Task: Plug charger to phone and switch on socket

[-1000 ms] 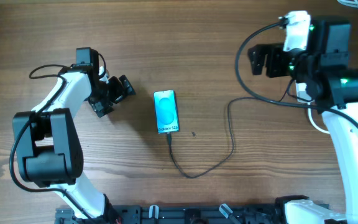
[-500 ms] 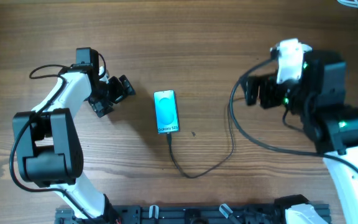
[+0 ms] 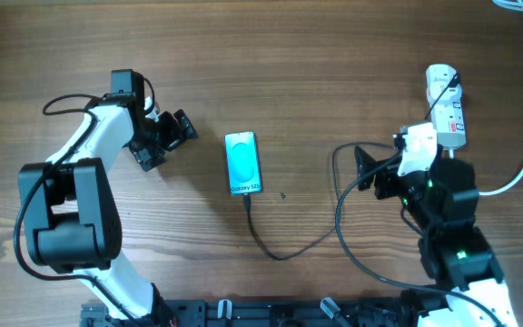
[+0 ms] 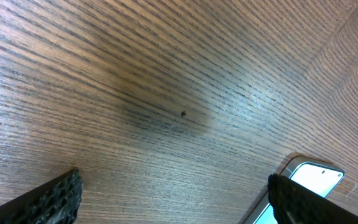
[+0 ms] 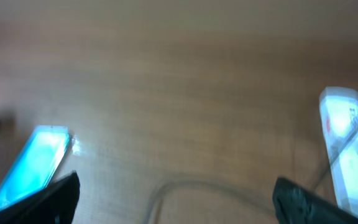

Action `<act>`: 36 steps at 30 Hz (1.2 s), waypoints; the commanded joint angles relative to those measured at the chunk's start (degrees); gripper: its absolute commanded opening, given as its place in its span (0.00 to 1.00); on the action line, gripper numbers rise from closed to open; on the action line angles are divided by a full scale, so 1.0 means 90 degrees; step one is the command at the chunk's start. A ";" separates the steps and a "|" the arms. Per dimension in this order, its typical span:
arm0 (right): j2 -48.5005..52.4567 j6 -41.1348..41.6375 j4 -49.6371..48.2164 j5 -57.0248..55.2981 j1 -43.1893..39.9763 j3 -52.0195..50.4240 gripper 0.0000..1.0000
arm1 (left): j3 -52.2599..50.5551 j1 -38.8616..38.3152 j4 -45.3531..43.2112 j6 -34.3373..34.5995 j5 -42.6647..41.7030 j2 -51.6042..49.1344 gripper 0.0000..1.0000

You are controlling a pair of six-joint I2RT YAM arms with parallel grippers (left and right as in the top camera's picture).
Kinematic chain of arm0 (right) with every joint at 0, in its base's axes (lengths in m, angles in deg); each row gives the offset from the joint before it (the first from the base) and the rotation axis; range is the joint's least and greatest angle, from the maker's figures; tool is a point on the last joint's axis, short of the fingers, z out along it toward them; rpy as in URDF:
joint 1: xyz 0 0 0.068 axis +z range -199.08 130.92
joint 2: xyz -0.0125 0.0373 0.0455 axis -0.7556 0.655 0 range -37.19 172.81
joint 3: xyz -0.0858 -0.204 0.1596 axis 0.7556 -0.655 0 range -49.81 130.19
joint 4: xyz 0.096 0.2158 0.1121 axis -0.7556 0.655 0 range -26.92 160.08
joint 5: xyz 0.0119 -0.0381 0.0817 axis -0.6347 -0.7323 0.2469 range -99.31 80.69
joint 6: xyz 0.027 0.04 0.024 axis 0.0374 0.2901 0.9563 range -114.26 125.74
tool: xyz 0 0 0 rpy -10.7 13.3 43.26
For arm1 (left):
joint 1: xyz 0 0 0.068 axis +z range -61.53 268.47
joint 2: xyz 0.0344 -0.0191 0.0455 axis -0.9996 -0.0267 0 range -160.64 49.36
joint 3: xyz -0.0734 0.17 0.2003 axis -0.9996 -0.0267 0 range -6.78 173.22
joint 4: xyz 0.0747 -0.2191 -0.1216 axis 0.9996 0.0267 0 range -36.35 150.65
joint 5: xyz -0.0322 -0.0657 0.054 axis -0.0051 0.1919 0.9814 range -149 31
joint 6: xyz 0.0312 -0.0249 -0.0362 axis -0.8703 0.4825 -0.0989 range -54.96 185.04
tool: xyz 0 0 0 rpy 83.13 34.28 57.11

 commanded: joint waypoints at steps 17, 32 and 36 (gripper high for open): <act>-0.4119 0.0155 -0.1236 0.0250 0.0007 -0.3143 1.00 | 0.0070 0.0012 -0.0007 0.0015 -0.0051 -0.0070 1.00; -0.4704 0.0170 -0.1241 0.0228 0.0000 -0.3140 1.00 | 0.0070 0.0012 -0.0007 0.0015 -0.0049 -0.0070 1.00; -0.4704 0.0170 -0.1241 0.0228 0.0000 -0.3140 1.00 | 0.0070 0.0012 -0.0007 0.0017 -0.0051 -0.0070 1.00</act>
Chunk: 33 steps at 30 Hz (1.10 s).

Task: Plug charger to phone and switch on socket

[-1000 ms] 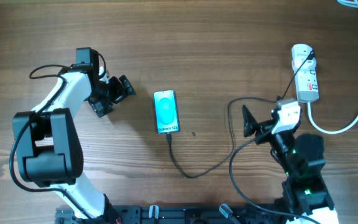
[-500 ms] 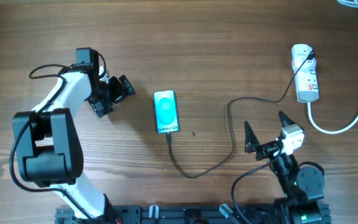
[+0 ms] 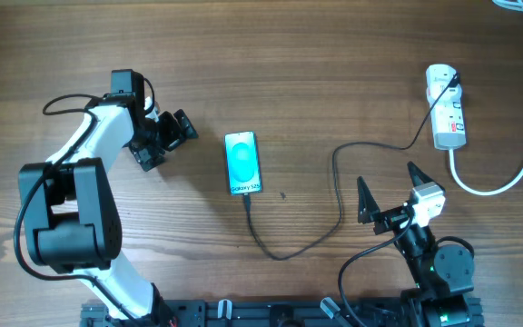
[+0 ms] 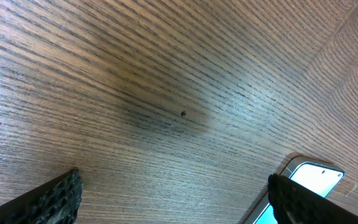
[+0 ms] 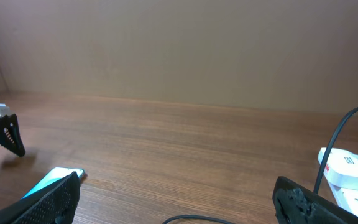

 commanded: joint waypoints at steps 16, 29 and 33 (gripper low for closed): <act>-0.0100 0.0068 -0.0015 0.0034 0.0000 -0.0007 1.00 | 0.0070 0.0012 -0.0005 0.0017 -0.0053 -0.0070 1.00; -0.0100 0.0070 -0.0012 0.0034 0.0000 -0.0007 1.00 | 0.0070 -0.0410 -0.0019 0.0017 -0.0051 0.0141 1.00; -0.0100 0.0068 -0.0015 0.0034 0.0000 -0.0007 1.00 | 0.0070 -0.1285 -0.0019 0.0015 -0.0051 0.0974 1.00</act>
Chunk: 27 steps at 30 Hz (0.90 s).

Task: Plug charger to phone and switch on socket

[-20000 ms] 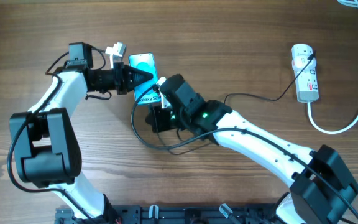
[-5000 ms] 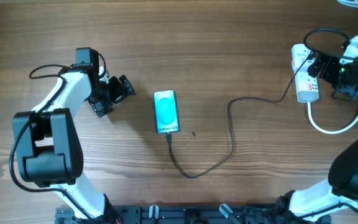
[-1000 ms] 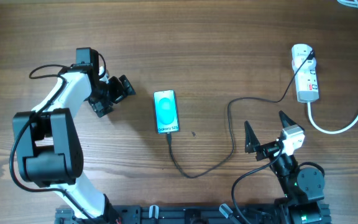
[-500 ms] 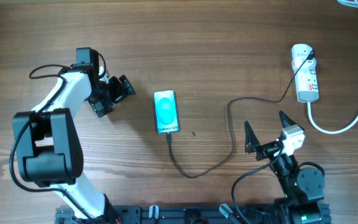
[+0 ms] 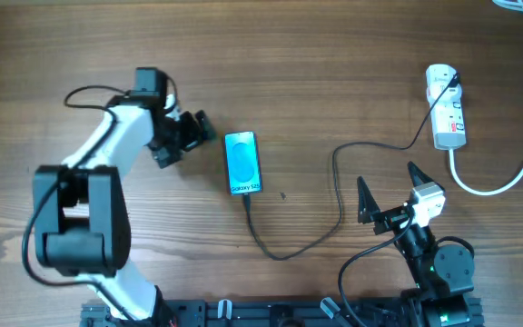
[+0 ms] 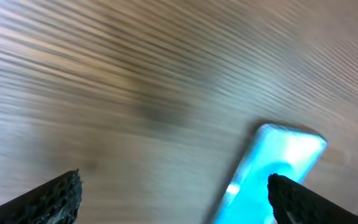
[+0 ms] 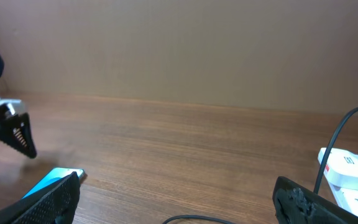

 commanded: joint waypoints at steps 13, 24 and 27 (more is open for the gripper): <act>-0.0097 0.0068 -0.0017 0.0036 0.0000 -0.0007 1.00 | -0.0294 -0.1974 0.0865 -0.0180 0.1549 0.2703 1.00; -0.0090 0.0068 -0.0015 0.0036 0.0000 -0.0007 1.00 | -0.4490 -0.1904 -0.5090 -0.0175 0.1168 0.2788 1.00; -0.0090 0.0070 -0.0017 0.0034 0.0000 -0.0007 1.00 | -0.5566 -0.1632 -0.6370 -0.0175 0.1015 0.3011 1.00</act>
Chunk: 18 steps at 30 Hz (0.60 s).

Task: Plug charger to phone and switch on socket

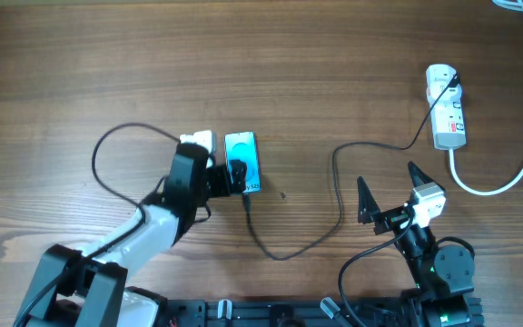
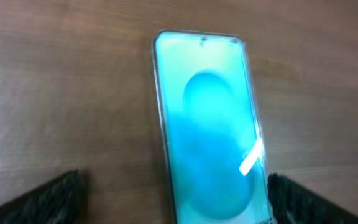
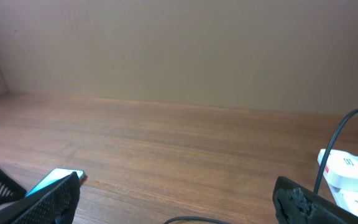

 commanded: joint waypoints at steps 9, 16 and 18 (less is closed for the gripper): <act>-0.0051 0.0066 -0.0015 0.0034 0.0000 -0.0007 1.00 | -0.2594 0.1406 -0.1081 -0.0027 -0.0755 0.1778 1.00; -0.0051 0.0068 -0.0015 0.0034 0.0000 -0.0007 1.00 | -0.2742 0.1668 0.0843 -0.0374 -0.0646 0.3898 1.00; -0.0051 0.0068 -0.0017 0.0034 0.0000 -0.0007 1.00 | -0.2742 0.1668 0.1649 -0.0391 -0.0471 0.4677 1.00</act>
